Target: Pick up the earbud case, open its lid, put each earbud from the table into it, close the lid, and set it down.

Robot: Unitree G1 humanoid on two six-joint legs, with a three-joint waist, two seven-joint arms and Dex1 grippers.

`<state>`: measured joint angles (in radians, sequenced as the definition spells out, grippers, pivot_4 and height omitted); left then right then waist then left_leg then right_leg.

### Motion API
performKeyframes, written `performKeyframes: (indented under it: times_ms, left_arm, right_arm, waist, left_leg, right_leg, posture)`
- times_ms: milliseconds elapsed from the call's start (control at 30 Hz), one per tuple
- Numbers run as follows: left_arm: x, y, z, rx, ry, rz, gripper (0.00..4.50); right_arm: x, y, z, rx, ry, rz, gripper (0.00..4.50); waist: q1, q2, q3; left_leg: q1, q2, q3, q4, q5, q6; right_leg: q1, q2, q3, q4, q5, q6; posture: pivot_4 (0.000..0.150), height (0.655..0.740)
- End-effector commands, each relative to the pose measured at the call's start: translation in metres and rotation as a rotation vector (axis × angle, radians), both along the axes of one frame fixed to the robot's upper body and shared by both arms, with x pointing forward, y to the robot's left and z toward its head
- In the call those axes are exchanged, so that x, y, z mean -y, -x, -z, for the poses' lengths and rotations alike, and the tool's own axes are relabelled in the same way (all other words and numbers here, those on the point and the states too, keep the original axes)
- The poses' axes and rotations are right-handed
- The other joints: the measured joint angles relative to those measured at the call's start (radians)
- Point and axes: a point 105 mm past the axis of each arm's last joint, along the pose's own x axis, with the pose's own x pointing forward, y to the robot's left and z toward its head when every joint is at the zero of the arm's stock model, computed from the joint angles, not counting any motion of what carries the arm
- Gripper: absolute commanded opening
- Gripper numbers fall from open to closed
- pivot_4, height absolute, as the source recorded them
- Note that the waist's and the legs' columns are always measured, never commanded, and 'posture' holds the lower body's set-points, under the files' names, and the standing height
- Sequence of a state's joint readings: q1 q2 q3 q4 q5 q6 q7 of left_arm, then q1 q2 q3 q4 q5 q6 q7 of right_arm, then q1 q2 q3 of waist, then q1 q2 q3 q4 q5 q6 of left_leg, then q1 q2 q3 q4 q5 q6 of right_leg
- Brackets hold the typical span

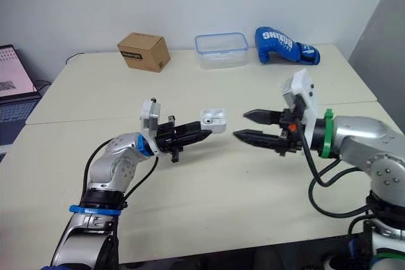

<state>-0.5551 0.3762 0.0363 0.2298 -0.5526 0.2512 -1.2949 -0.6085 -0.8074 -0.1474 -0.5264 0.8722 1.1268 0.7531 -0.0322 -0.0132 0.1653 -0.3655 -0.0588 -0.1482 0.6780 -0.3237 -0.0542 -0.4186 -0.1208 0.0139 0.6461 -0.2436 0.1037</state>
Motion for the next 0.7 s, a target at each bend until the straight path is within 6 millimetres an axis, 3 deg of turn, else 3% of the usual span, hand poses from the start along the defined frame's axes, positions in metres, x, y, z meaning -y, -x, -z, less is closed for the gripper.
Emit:
performKeyframes:
  times_ms: [33,133,400,700]
  left_arm:
    - [-0.007,0.008,-0.010,0.062,0.023,0.025,0.80]
    - [-0.008,0.011,-0.010,0.063,0.024,0.038,0.80]
    - [-0.015,0.020,-0.006,0.057,0.013,0.049,0.80]
    - [-0.017,0.030,-0.003,0.034,0.020,0.053,0.80]
  right_arm:
    - [0.018,-0.017,0.015,0.000,0.146,0.040,2.78]
    - [0.034,-0.030,0.028,-0.014,0.262,0.072,2.78]
    - [0.105,-0.080,0.066,-0.038,0.624,0.299,2.78]
    - [0.145,-0.084,0.087,-0.133,0.725,0.373,2.78]
  waist:
    - [0.000,0.000,0.000]
    - [0.000,0.000,0.000]
    - [0.000,0.000,0.000]
    - [0.000,0.000,0.000]
  left_leg:
    - [0.000,0.000,0.000,0.000,0.000,0.000]
    - [0.000,0.000,0.001,0.000,0.000,0.000]
    - [0.000,0.000,0.001,0.000,0.000,0.000]
    - [-0.001,0.000,0.002,0.000,0.000,0.000]
  right_leg:
    - [0.000,0.000,0.000,0.000,0.000,0.000]
    - [0.000,0.000,0.001,0.000,0.000,0.000]
    - [-0.001,0.000,0.001,-0.001,0.000,0.000]
    - [-0.001,-0.001,0.001,-0.001,0.000,0.000]
  posture:
    - [0.150,0.7307]
    - [0.150,0.7307]
    - [0.150,0.7307]
    - [0.150,0.7307]
